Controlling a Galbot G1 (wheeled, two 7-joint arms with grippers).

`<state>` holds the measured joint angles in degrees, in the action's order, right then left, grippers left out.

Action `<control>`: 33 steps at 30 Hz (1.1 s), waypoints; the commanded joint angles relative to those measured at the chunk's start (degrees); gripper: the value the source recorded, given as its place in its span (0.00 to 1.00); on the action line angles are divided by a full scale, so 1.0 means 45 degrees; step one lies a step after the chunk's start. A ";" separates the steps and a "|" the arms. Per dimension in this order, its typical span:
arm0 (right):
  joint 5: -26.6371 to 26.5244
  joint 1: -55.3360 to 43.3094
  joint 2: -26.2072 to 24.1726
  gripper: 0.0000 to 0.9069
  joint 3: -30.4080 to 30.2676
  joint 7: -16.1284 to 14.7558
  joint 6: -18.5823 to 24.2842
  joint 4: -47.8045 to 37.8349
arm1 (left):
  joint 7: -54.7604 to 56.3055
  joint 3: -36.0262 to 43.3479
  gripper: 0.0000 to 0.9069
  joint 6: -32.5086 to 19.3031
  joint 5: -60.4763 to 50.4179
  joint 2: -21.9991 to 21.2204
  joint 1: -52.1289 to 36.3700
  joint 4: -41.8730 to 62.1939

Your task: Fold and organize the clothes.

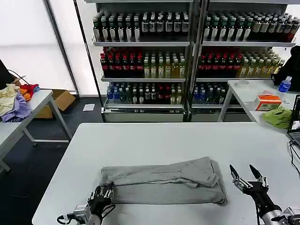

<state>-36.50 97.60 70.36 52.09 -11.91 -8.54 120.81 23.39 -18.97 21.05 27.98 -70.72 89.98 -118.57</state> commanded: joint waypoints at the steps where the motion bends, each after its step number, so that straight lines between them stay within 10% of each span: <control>1: -0.0106 0.0036 0.0087 1.00 0.0031 -0.0089 0.0149 -0.0037 | 0.0208 0.0148 0.01 -0.0336 -0.0448 -0.0609 0.0063 0.0286; 14: -0.0182 -0.0060 -0.0145 1.00 -0.0102 -0.0070 0.0025 0.0012 | -0.0996 -0.3853 0.01 -0.0466 0.1315 0.0050 -0.0158 -0.0559; 26: -0.0266 0.0121 -0.0278 1.00 -0.0073 -0.0010 0.0063 0.0015 | -0.3356 -0.8660 0.01 -0.0391 0.3562 0.4932 0.0213 0.2146; 33: -0.0269 0.0337 -0.0190 1.00 -0.0028 0.0002 0.0122 0.0123 | -0.3584 -0.8615 0.01 0.0017 0.4218 0.5741 -0.0129 0.1637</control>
<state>-37.62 98.82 69.54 51.86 -11.93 -8.07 121.11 10.99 -49.99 20.13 40.98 -54.56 89.58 -112.31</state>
